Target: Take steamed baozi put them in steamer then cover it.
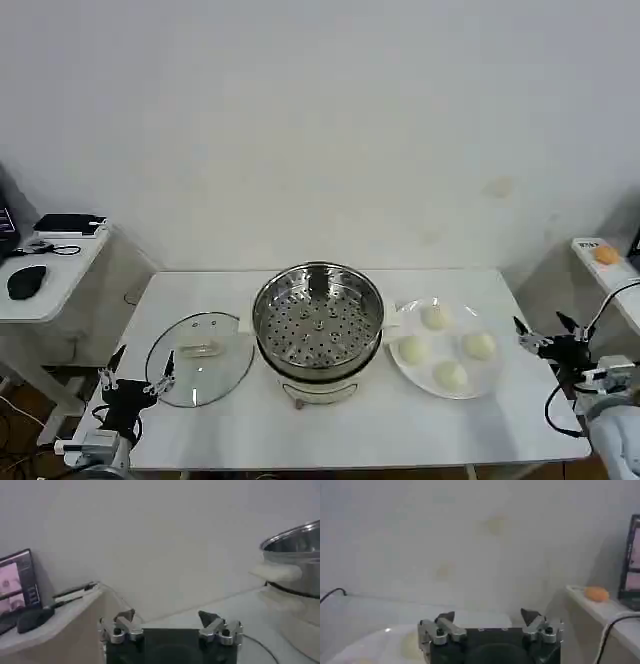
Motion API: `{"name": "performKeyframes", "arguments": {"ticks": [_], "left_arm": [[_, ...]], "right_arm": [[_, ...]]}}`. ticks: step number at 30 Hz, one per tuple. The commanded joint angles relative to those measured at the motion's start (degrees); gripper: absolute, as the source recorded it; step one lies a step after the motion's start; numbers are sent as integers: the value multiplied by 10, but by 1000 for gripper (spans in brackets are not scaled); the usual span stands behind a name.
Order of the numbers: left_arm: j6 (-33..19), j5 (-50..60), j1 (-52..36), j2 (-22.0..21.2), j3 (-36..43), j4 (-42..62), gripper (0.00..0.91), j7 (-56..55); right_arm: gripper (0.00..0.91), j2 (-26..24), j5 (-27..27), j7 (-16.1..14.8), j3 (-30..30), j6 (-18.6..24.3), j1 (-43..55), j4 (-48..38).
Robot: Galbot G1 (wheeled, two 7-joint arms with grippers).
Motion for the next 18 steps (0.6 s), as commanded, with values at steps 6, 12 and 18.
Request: {"name": "performKeyframes", "arguments": {"ticks": [6, 12, 18], "left_arm": [[-1, 9, -1, -3, 3, -17, 907, 5], [-1, 16, 1, -9, 4, -25, 907, 7], [0, 17, 4, -6, 1, -30, 907, 13]], "right_arm": [[907, -130, -140, -172, -63, -18, 140, -75], [907, -190, -248, -342, -173, 2, 256, -156], [907, -184, -325, -469, -273, -2, 394, -188]]}}
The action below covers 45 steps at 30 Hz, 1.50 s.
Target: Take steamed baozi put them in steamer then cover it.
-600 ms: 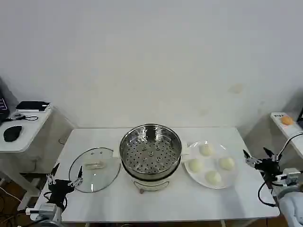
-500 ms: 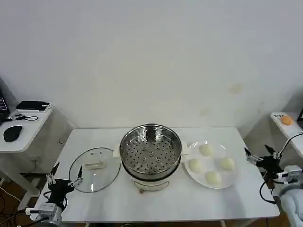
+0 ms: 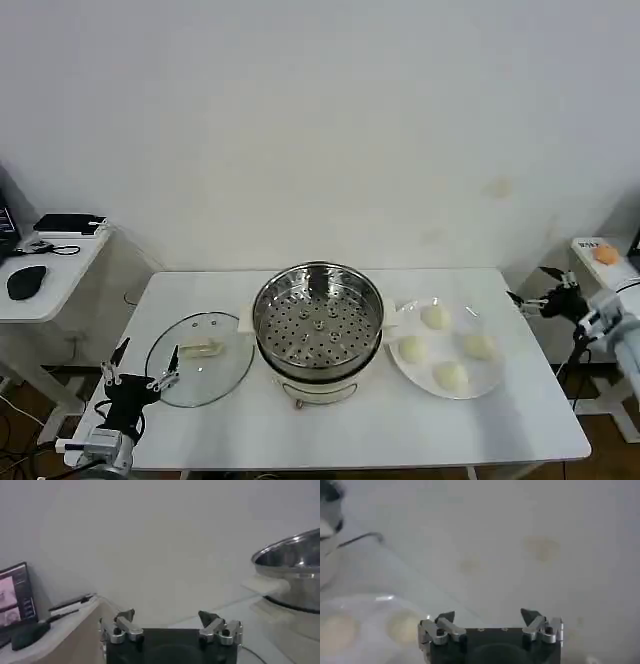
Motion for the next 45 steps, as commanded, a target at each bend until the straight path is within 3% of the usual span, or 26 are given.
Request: {"name": "performKeyframes", "arguments": {"ticks": [1, 3, 4, 5, 8, 17, 24, 30, 33, 43, 45], "left_arm": [[1, 3, 0, -1, 0, -5, 907, 3], [2, 3, 0, -1, -1, -8, 907, 6], [2, 3, -1, -1, -2, -9, 907, 7], [3, 4, -1, -1, -2, -9, 907, 7], [3, 5, 1, 1, -6, -11, 907, 9], [1, 8, 7, -9, -8, -8, 907, 8], [2, 8, 5, -8, -10, -7, 907, 11], [2, 8, 4, -6, -11, -5, 907, 12], [2, 7, 5, -5, -13, -6, 907, 12], [1, 8, 13, -3, -13, -8, 907, 11], [1, 9, 14, -3, -13, -7, 907, 11]], "right_arm": [[907, -40, -106, -159, -105, -1, 143, -51], [907, -29, -134, -192, -132, 4, 179, -59], [907, -14, -165, -266, -161, -2, 217, -68], [907, -9, -183, -286, -174, 3, 230, -74], [907, 5, -205, -298, -262, 13, 301, -97], [907, 74, -258, -295, -433, 32, 401, -170], [907, 105, -291, -293, -483, 63, 415, -234], [907, 126, -308, -287, -486, 74, 407, -273], [907, 141, -321, -283, -454, 82, 394, -289], [907, 176, -352, -246, -417, 105, 377, -326], [907, 183, -349, -226, -415, 105, 377, -333]]}}
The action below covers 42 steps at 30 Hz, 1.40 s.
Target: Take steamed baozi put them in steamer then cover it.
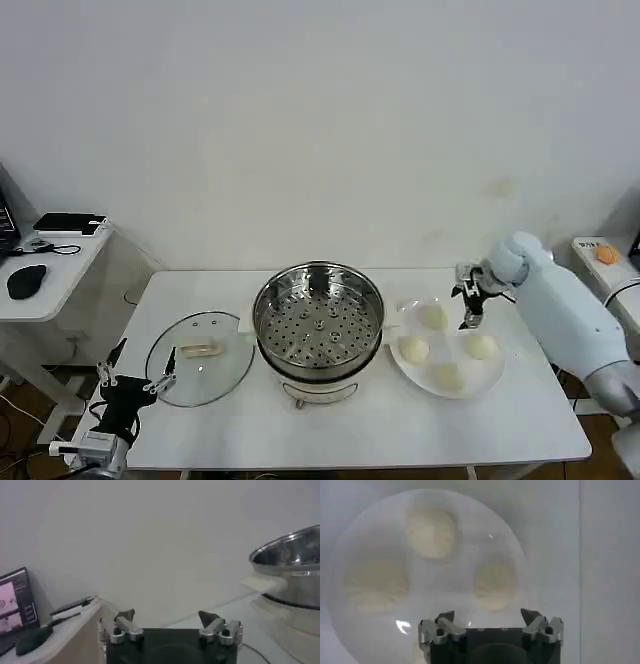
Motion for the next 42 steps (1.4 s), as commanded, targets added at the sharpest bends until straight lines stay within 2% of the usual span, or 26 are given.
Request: {"name": "performKeyframes", "arguments": {"ticks": [1, 3, 13, 32, 34, 38, 42], "left_arm": [[0, 1, 1, -1, 1, 1, 907, 0], [-1, 2, 2, -2, 3, 2, 907, -1], [-3, 7, 6, 0, 5, 5, 907, -1], [-9, 21, 3, 2, 9, 17, 907, -3], [-9, 21, 4, 2, 9, 17, 907, -3], [-9, 21, 4, 3, 9, 19, 907, -3], [-9, 21, 3, 2, 9, 20, 907, -3]], "right_arm": [[907, 19, -17, 22, 0, 8, 5, -27], [907, 30, -10, 51, 5, 10, 6, -46], [907, 41, -15, 49, 12, 9, -2, -53], [907, 58, -26, 65, 19, 7, -13, -76], [705, 58, -26, 66, 19, 6, -13, -77], [655, 57, -24, 68, 19, 7, -13, -78], [655, 58, -24, 67, 21, 9, -13, -80]]}}
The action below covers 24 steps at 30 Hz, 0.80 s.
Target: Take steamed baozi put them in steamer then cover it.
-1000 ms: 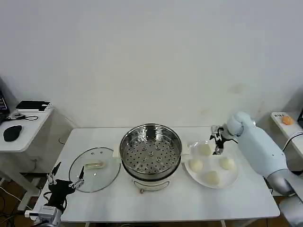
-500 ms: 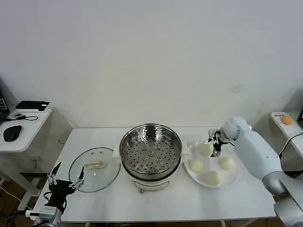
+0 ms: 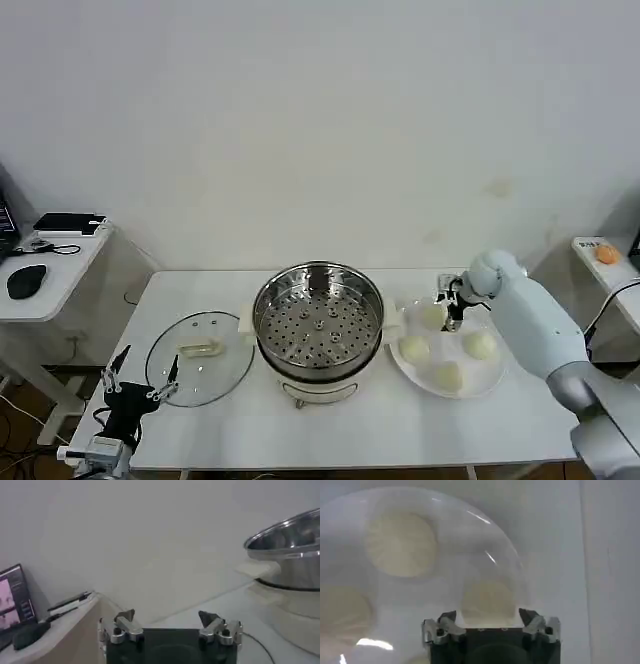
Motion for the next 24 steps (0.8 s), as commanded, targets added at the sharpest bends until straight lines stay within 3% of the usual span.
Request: {"name": "performKeyframes", "arguments": {"ticks": [1, 13, 19, 24], "left_arm": [[0, 2, 0, 0, 1, 1, 907, 0], [-1, 3, -7, -1, 5, 8, 907, 0], [0, 2, -11, 0, 4, 9, 907, 0], [0, 1, -8, 2, 1, 8, 907, -3]], "right_arm": [[645, 3, -1, 3, 1, 1, 0, -3], [625, -26, 33, -6, 5, -5, 9, 39], [625, -73, 108, -33, -32, -25, 58, 135], [635, -69, 191, -63, -94, -41, 139, 169]]}}
